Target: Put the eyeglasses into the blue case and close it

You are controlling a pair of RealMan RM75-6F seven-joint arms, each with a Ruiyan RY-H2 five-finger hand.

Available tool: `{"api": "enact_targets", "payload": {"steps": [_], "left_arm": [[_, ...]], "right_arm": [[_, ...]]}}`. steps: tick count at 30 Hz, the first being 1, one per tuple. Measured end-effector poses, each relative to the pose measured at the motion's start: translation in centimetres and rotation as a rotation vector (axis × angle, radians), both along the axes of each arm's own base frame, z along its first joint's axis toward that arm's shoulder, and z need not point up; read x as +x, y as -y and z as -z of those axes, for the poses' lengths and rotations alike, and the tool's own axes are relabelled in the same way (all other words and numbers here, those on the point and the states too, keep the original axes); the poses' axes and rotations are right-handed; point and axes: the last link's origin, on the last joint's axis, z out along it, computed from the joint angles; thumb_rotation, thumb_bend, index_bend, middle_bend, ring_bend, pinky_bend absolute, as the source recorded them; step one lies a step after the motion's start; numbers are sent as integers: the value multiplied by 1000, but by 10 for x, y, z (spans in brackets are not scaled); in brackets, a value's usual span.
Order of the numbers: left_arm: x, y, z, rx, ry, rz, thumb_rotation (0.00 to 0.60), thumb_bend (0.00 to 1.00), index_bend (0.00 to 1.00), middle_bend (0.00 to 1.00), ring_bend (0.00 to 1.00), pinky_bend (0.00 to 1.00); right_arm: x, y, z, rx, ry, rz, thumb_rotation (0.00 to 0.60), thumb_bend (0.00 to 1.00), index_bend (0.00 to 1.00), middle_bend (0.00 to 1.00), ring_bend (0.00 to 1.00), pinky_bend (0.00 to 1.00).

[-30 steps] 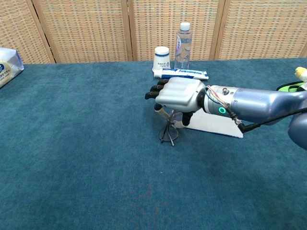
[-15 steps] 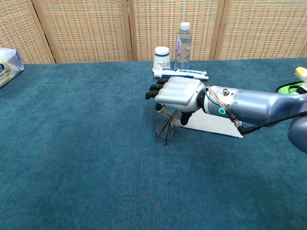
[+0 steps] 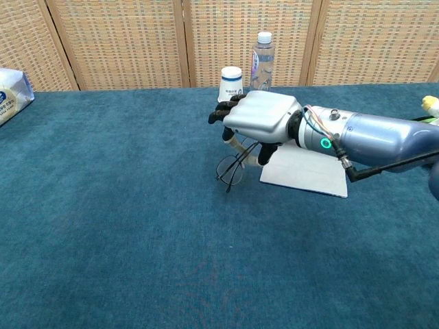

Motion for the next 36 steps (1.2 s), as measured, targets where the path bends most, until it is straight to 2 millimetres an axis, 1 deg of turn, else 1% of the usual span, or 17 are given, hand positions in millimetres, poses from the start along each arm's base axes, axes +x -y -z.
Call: {"api": "enact_targets", "payload": {"steps": [4,8,11,16,20,24,29,36], "left_arm": [[1,2,0,0,2,7,600,14,0,0,0,0],[1,3,0,-3,4,9,600,14,0,0,0,0],[1,3,-1,-3,6,7,600,15,0,0,0,0],[0,3,-2,1,9,3,600,14,0,0,0,0],[0,2,-2,-1,10,-1,600,15,0,0,0,0],[-1,1,-2,-3,9,-5,600,16,0,0,0,0],[-1,1,-2,-2,10,-6,600,17,0,0,0,0],[-1,1,-3,-2,14,-7,600,17,0,0,0,0]], "right_arm": [[4,-3,-13,-22,32,51,600,517,619,78,0,99],[4,-4,-25,-42,62,145,600,517,619,63,0,105],[1,-2,-32,-61,81,249,600,518,619,58,0,109],[-8,2,-38,-73,120,441,600,543,619,56,0,109],[-15,5,-37,-63,164,622,600,543,621,53,0,109],[-16,5,-33,-37,205,766,600,545,626,52,0,109],[-10,10,-29,-70,230,846,600,556,626,53,0,110],[-11,18,-23,-119,257,950,600,567,626,53,0,121]]}}
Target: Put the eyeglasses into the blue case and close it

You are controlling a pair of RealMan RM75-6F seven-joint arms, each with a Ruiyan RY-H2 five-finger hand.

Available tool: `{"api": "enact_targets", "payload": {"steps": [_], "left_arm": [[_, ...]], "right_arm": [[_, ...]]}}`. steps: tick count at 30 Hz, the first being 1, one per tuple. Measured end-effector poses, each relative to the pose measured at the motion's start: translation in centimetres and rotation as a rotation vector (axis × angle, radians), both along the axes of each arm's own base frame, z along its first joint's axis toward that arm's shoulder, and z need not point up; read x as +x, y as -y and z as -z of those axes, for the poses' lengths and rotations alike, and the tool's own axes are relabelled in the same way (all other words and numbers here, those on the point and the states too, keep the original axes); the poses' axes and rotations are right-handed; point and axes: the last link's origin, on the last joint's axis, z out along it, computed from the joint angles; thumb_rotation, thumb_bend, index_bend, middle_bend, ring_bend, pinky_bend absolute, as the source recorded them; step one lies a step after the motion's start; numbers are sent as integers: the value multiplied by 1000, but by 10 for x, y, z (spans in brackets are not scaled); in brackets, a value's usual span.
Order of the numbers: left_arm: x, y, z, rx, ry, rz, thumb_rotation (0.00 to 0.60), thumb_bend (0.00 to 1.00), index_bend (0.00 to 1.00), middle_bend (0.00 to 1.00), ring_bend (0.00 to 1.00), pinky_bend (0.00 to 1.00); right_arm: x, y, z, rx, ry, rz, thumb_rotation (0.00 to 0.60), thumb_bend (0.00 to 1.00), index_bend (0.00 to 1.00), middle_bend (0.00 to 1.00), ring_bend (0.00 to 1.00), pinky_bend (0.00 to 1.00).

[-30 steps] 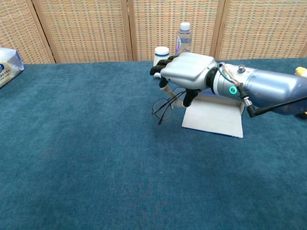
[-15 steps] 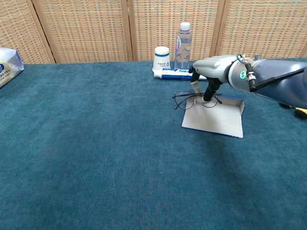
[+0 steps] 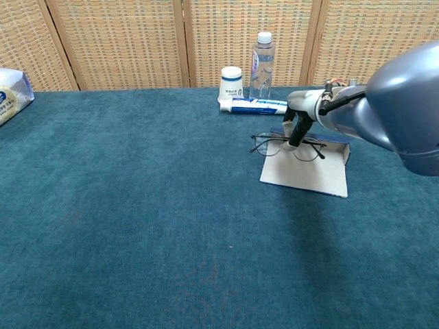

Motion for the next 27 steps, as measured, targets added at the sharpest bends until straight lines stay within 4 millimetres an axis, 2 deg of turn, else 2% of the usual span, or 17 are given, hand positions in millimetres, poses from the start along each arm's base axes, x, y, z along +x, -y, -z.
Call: {"api": "enact_targets", "payload": {"steps": [6,17,27], "left_arm": [[0,0,0,-1,2,-1,600,17,0,0,0,0],[-1,0,1,-6,1,-2,600,18,0,0,0,0],[0,0,2,-10,-1,-3,600,19,0,0,0,0]], "right_arm": [[0,0,6,-21,27,70,600,569,626,52,0,122],[-4,2,13,-26,8,71,600,569,626,50,0,123],[-13,4,7,-23,-23,64,600,569,626,50,0,122]]}}
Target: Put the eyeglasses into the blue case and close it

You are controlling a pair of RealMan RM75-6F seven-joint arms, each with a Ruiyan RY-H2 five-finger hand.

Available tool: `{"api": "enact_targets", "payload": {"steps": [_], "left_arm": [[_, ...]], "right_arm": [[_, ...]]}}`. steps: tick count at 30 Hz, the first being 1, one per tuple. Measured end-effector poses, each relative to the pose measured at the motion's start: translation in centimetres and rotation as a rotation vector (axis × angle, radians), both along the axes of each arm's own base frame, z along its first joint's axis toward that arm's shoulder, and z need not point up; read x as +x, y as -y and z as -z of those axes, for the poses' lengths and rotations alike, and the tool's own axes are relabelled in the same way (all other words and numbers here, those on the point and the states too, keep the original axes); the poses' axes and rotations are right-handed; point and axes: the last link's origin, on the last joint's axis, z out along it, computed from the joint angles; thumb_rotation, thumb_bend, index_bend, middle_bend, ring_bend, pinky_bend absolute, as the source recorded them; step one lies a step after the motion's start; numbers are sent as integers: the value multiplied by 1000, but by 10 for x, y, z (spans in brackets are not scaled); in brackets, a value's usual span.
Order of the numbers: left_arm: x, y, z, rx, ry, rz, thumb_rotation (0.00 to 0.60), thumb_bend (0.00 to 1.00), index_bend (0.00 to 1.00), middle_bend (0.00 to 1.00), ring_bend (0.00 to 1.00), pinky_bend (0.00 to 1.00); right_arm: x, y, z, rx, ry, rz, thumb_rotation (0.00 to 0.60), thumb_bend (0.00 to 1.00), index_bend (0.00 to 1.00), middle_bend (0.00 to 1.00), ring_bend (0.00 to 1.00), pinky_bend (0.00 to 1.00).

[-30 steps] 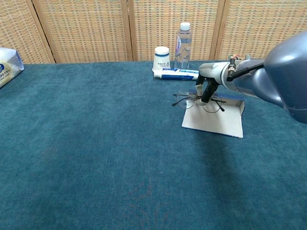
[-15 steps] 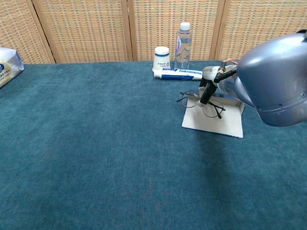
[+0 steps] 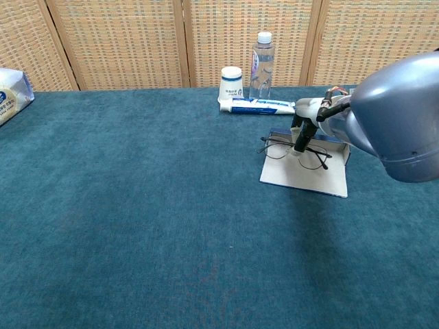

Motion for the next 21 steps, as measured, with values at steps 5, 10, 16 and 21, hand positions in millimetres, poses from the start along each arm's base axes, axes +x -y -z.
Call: {"api": "enact_targets", "payload": {"steps": [5,10,16,21], "left_arm": [[0,0,0,0,0,1,600,19,0,0,0,0],[0,0,1,-2,-1,1,600,19,0,0,0,0],[1,0,2,-4,-3,0,600,19,0,0,0,0],[1,0,2,-2,-3,-1,600,19,0,0,0,0]], "right_arm": [[-9,3,-3,2,-24,5,600,569,626,48,0,122],[-19,4,-5,13,-33,22,600,569,626,46,0,122],[-27,6,-6,19,-37,30,600,569,626,46,0,122],[-28,8,-5,6,-34,16,600,469,626,42,0,122]]}}
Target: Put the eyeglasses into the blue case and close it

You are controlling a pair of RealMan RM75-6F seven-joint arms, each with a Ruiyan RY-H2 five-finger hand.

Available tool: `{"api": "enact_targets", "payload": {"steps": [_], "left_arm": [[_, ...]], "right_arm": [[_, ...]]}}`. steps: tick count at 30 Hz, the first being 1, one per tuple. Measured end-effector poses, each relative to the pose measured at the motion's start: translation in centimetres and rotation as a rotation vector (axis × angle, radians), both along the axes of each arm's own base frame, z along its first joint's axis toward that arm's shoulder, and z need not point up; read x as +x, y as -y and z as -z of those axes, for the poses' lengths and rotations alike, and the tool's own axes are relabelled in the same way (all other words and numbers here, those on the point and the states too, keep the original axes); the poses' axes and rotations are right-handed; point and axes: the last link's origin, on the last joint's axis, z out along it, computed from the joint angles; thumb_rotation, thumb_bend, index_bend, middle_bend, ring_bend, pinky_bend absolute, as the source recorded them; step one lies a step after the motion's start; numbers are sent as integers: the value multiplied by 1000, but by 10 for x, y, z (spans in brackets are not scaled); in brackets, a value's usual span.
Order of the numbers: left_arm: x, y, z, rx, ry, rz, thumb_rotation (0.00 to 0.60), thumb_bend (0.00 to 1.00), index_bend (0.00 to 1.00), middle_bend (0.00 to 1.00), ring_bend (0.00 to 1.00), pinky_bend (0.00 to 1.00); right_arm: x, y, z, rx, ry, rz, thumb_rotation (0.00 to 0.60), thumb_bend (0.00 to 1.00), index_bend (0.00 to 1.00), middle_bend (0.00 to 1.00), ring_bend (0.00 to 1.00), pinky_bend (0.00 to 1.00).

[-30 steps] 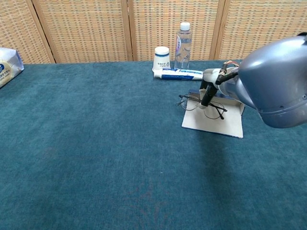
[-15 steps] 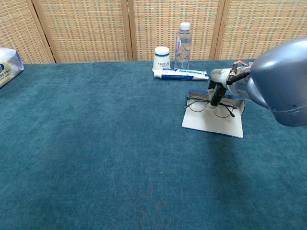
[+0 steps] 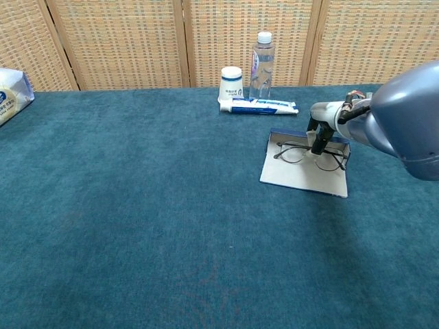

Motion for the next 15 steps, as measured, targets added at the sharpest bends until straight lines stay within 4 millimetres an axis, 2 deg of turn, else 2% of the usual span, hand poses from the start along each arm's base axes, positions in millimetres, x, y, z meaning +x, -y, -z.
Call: {"api": "enact_targets", "payload": {"steps": [2,7,12,15], "left_arm": [[0,0,0,-1,-1,-1,600,19,0,0,0,0],[0,0,0,-1,0,-2,600,19,0,0,0,0],[0,0,0,-1,1,0,600,19,0,0,0,0],[0,0,0,-2,1,1,600,19,0,0,0,0]], "right_arm": [[0,0,1,-6,10,-7,600,400,612,41,0,122],[1,1,2,-21,34,-30,600,277,505,35,0,122],[3,0,2,-36,61,-57,600,211,472,33,0,123],[4,-1,3,-44,66,-73,600,208,472,33,0,122]]}}
